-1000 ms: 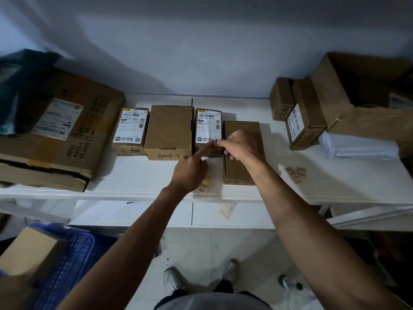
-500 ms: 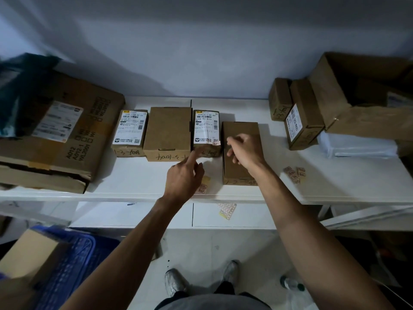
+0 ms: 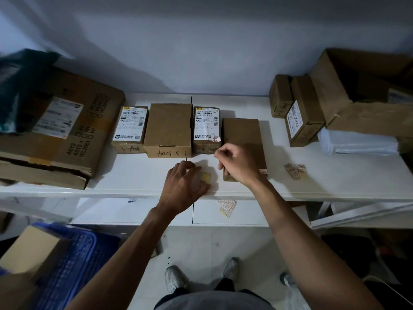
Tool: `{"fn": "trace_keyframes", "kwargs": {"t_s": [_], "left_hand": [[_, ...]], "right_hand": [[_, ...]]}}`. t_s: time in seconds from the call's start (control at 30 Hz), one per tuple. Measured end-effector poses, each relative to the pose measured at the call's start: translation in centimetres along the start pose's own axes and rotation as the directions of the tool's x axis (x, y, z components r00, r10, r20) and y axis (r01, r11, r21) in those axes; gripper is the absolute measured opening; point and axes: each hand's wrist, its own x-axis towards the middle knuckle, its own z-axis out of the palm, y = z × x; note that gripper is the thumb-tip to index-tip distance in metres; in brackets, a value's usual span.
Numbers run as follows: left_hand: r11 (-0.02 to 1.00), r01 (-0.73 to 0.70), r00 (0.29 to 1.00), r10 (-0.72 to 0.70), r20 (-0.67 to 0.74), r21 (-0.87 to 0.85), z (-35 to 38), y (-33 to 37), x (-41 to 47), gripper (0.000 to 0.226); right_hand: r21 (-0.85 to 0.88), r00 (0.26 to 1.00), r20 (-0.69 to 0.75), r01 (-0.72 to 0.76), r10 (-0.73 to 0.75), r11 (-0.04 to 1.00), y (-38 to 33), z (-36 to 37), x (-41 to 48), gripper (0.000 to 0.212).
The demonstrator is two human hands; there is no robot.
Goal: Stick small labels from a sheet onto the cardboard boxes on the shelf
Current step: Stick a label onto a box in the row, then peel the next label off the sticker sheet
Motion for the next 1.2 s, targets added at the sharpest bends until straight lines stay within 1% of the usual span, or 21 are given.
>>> {"fn": "trace_keyframes", "kwargs": {"t_s": [0.23, 0.43, 0.57, 0.67, 0.9, 1.03, 1.13, 1.2], "left_hand": [[0.997, 0.045, 0.999, -0.044, 0.028, -0.06, -0.2, 0.1, -0.2, 0.052], [0.997, 0.045, 0.992, -0.037, 0.121, -0.061, -0.5, 0.5, -0.1, 0.063], [0.996, 0.049, 0.988, -0.037, 0.153, -0.074, -0.6, 0.8, -0.2, 0.071], [0.995, 0.056, 0.985, -0.042, 0.168, -0.079, -0.7, 0.7, -0.4, 0.072], [0.99, 0.077, 0.989, -0.061, 0.133, -0.115, -1.3, 1.5, -0.8, 0.06], [0.987, 0.098, 0.99, -0.084, 0.11, -0.127, -1.1, 1.6, -1.1, 0.053], [0.983, 0.113, 0.993, -0.105, 0.062, -0.144, -1.0, 1.9, -1.5, 0.045], [0.983, 0.106, 0.994, -0.103, 0.028, -0.149, -0.8, 2.1, -1.7, 0.042]], "right_hand": [[0.011, 0.999, 0.035, -0.016, 0.015, 1.0, 0.0, 0.5, -0.5, 0.013], [-0.036, 1.0, 0.016, 0.002, -0.002, 0.999, 0.2, 1.1, -1.1, 0.012], [-0.073, 1.0, 0.013, 0.011, -0.01, 0.997, 0.1, 1.4, -1.6, 0.012], [-0.099, 1.0, 0.022, 0.019, -0.017, 0.995, -0.1, 1.5, -2.1, 0.011], [-0.103, 0.999, -0.009, 0.04, -0.041, 0.994, 0.1, 2.0, -3.3, 0.009], [-0.13, 0.999, 0.003, 0.032, -0.032, 0.991, 0.5, 2.4, -3.7, 0.011], [-0.123, 0.999, 0.021, 0.043, -0.041, 0.992, 0.4, 2.7, -4.1, 0.012], [-0.15, 0.998, 0.008, 0.057, -0.056, 0.987, 0.5, 2.9, -4.5, 0.013]]}}
